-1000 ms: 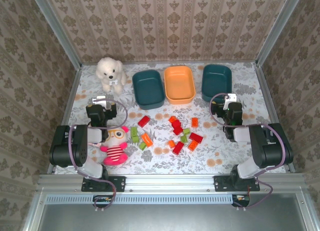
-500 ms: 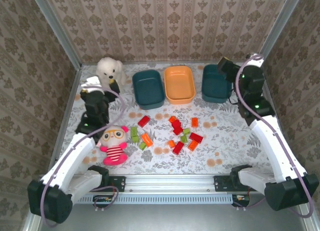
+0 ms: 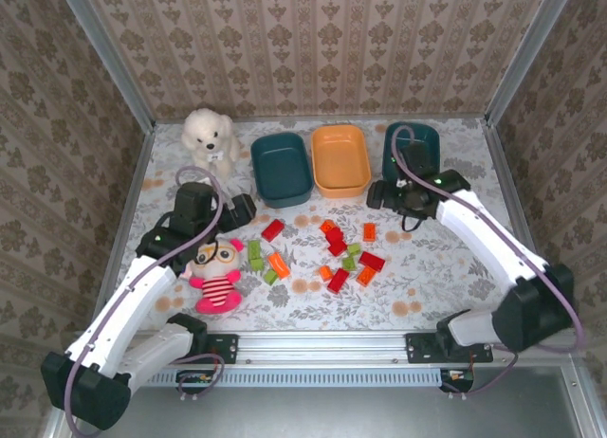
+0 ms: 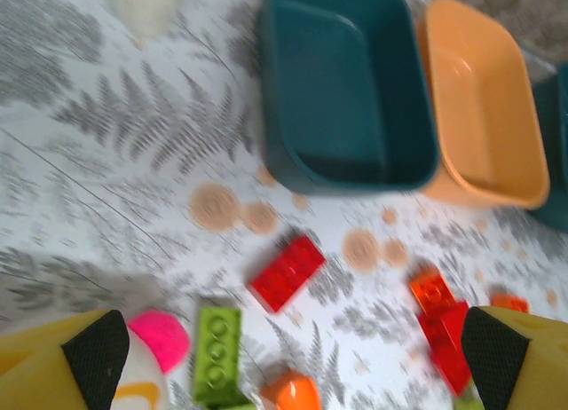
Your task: Sort the legos into containers by color
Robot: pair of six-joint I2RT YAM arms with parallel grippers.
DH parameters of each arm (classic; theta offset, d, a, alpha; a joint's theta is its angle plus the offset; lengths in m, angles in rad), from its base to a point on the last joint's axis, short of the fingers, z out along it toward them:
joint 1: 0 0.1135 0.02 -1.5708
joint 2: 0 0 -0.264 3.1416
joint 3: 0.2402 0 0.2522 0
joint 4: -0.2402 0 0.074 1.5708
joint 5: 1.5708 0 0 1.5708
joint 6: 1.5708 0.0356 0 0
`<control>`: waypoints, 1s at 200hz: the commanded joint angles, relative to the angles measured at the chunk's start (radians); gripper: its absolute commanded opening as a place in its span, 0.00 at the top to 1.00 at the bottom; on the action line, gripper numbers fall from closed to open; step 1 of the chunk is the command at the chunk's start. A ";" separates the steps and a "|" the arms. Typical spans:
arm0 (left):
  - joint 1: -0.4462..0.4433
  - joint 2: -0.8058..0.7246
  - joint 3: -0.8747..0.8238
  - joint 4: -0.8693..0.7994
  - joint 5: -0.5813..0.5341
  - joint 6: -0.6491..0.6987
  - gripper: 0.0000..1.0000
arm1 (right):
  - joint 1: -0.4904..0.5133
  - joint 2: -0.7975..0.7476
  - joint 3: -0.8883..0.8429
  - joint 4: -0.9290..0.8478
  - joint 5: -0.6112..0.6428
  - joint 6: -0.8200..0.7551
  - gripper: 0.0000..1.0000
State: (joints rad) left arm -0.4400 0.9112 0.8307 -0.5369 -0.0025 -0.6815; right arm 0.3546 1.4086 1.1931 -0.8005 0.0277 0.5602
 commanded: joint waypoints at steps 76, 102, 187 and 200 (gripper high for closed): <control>-0.050 -0.042 -0.053 0.049 0.210 -0.014 0.00 | 0.023 0.391 0.054 -0.023 -0.124 0.025 0.33; -0.053 -0.050 -0.059 0.054 0.208 -0.026 0.00 | 0.023 0.440 0.070 -0.001 -0.126 0.024 0.39; -0.063 -0.041 -0.056 0.051 0.207 -0.036 0.00 | 0.021 0.409 0.120 -0.032 -0.036 0.027 0.74; -0.065 -0.035 -0.054 0.051 0.208 -0.036 0.00 | 0.015 0.358 0.183 -0.069 0.028 0.005 0.74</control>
State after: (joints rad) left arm -0.4976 0.8749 0.7792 -0.4999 0.1917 -0.6994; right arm 0.3721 1.8759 1.2713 -0.7986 -0.0547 0.5827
